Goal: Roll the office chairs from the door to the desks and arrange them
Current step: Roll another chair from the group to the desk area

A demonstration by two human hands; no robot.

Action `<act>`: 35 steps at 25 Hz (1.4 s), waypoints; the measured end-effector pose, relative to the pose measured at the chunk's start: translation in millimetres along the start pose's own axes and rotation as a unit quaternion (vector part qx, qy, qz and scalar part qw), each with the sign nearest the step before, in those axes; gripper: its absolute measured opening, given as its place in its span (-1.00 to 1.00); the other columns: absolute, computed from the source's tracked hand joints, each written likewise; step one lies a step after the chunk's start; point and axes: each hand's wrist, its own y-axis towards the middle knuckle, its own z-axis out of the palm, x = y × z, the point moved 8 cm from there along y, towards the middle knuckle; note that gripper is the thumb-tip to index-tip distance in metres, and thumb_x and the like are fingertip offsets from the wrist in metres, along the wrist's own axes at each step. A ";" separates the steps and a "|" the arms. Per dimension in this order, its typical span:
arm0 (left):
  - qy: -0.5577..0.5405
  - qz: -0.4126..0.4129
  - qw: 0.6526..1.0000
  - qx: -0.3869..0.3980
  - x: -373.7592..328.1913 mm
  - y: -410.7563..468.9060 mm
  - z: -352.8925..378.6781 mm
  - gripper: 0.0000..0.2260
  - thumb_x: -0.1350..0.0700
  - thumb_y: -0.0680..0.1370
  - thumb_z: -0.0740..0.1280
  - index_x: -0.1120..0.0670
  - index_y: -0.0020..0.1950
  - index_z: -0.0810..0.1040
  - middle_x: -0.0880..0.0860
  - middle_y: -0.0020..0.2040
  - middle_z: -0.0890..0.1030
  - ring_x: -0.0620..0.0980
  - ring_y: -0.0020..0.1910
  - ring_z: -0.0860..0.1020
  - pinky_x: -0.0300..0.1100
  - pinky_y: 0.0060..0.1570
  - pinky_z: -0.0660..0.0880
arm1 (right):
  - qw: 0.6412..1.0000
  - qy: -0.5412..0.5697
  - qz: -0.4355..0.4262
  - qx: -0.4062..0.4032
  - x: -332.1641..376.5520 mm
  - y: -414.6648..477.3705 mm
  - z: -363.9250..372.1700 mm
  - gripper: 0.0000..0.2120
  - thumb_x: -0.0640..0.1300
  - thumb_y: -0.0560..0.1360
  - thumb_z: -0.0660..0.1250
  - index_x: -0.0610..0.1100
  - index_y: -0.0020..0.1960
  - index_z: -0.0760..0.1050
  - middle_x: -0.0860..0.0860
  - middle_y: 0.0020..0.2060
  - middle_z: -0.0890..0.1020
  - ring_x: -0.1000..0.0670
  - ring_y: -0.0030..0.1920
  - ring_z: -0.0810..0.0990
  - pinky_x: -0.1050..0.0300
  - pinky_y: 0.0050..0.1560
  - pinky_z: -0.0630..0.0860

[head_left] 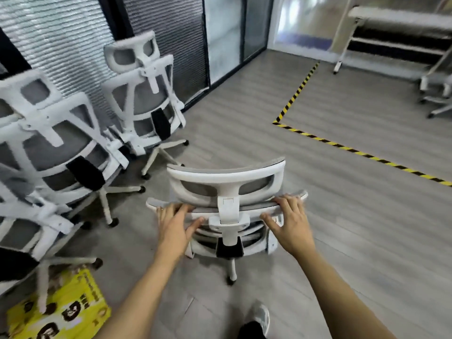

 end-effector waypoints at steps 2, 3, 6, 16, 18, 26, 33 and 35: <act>-0.006 0.026 1.000 0.014 -39.6 66.2 41.6 -0.59 -0.34 0.47 0.27 -0.05 0.07 0.60 0.02 0.04 0.54 0.08 0.13 0.43 0.24 0.29 0.35 | 0.999 -0.007 0.025 -0.021 -55.5 43.5 -21.3 -0.54 0.26 0.51 0.32 -0.04 0.23 0.45 0.05 0.22 0.47 -0.09 0.42 0.33 -0.21 0.42 0.33; -0.004 0.041 0.999 0.017 -58.3 94.4 61.4 -0.59 -0.34 0.47 0.27 -0.06 0.08 0.59 0.01 0.04 0.55 0.07 0.14 0.43 0.23 0.31 0.34 | 0.999 -0.010 0.033 -0.031 -80.3 62.1 -30.0 -0.54 0.26 0.50 0.32 -0.04 0.22 0.46 0.05 0.21 0.47 -0.08 0.40 0.34 -0.22 0.42 0.32; -0.013 0.085 0.996 0.031 -124.2 186.8 128.3 -0.61 -0.31 0.49 0.27 -0.06 0.10 0.58 -0.01 0.08 0.57 0.11 0.20 0.47 0.20 0.32 0.34 | 0.996 -0.026 0.070 -0.052 -159.7 127.3 -59.7 -0.51 0.28 0.49 0.30 -0.07 0.21 0.48 0.02 0.21 0.48 -0.06 0.39 0.31 -0.21 0.43 0.30; -0.112 0.192 0.972 0.073 -329.1 481.5 341.7 -0.71 -0.20 0.50 0.35 -0.04 0.08 0.57 -0.02 0.07 0.56 0.11 0.19 0.41 0.08 0.25 0.36 | 0.973 -0.095 0.178 -0.113 -416.1 341.6 -153.8 -0.51 0.32 0.49 0.28 -0.04 0.20 0.48 0.05 0.15 0.48 -0.11 0.33 0.37 -0.15 0.41 0.34; -0.115 0.219 0.965 0.091 -372.1 542.0 382.1 -0.69 -0.24 0.50 0.33 -0.06 0.08 0.57 -0.03 0.06 0.57 0.10 0.16 0.44 0.09 0.24 0.36 | 0.964 -0.102 0.218 -0.110 -462.5 385.3 -173.5 -0.48 0.36 0.47 0.24 -0.01 0.21 0.47 0.05 0.18 0.49 -0.10 0.37 0.35 -0.07 0.43 0.30; -0.146 0.281 0.934 0.165 -553.3 779.6 556.3 -0.62 -0.33 0.46 0.30 -0.11 0.10 0.57 -0.09 0.08 0.56 0.05 0.15 0.44 -0.02 0.20 0.37 | 0.940 -0.073 0.301 -0.143 -670.5 562.7 -247.7 -0.44 0.38 0.45 0.23 0.00 0.25 0.45 0.05 0.23 0.45 -0.05 0.43 0.25 -0.11 0.46 0.26; -0.126 0.311 0.932 0.138 -735.4 959.0 701.9 -0.64 -0.31 0.51 0.27 -0.10 0.13 0.55 -0.12 0.07 0.56 -0.02 0.14 0.45 -0.06 0.21 0.34 | 0.935 -0.080 0.310 -0.152 -889.5 743.7 -336.4 -0.44 0.34 0.47 0.27 -0.04 0.27 0.46 -0.01 0.27 0.45 -0.07 0.45 0.24 -0.13 0.49 0.22; -0.119 0.307 0.932 0.151 -780.8 1012.9 743.8 -0.61 -0.35 0.50 0.24 -0.11 0.13 0.55 -0.11 0.06 0.55 0.01 0.14 0.46 -0.04 0.18 0.36 | 0.937 -0.085 0.311 -0.138 -944.9 798.5 -361.9 -0.50 0.28 0.50 0.32 -0.03 0.28 0.45 0.01 0.28 0.45 -0.05 0.46 0.23 -0.12 0.49 0.23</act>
